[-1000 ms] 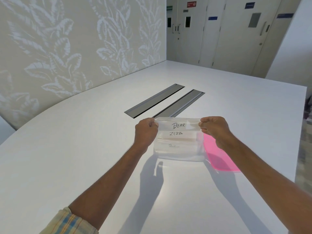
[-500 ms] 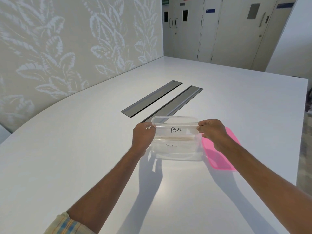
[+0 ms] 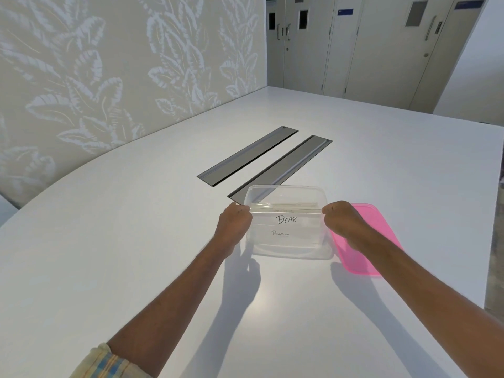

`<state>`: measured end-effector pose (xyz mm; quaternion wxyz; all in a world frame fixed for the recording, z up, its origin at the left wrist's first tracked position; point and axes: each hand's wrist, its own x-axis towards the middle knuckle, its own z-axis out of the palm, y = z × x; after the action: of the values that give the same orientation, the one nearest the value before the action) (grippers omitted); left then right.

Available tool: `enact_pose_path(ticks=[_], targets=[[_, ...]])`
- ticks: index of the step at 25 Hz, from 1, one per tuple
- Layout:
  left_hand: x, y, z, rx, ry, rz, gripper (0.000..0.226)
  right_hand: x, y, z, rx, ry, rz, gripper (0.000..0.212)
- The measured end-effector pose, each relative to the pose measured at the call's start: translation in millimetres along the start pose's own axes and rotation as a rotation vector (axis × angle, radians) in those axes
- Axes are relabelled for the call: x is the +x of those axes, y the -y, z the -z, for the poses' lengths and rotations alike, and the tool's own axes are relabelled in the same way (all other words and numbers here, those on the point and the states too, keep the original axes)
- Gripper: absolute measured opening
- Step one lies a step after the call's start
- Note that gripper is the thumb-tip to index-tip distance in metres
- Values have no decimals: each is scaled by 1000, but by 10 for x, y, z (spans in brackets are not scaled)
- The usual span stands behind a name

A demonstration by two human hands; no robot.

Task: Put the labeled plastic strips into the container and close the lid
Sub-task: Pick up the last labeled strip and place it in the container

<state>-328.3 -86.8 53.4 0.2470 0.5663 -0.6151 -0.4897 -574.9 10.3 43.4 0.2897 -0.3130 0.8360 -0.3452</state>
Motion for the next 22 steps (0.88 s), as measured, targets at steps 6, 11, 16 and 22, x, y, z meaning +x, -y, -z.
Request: enact_pose_path(ticks=[6, 11, 16, 22], targets=[[3, -79, -36, 276, 109, 58, 16, -48, 62, -33, -211, 78, 22, 15], [21, -66, -52, 301, 136, 85, 11, -99, 79, -67, -325, 109, -16, 18], [-3, -61, -20, 353, 209, 94, 10, -92, 49, -84, -312, 122, -4, 12], [-47, -97, 15, 340, 201, 84, 20, -124, 14, -78, -215, 133, 12, 27]])
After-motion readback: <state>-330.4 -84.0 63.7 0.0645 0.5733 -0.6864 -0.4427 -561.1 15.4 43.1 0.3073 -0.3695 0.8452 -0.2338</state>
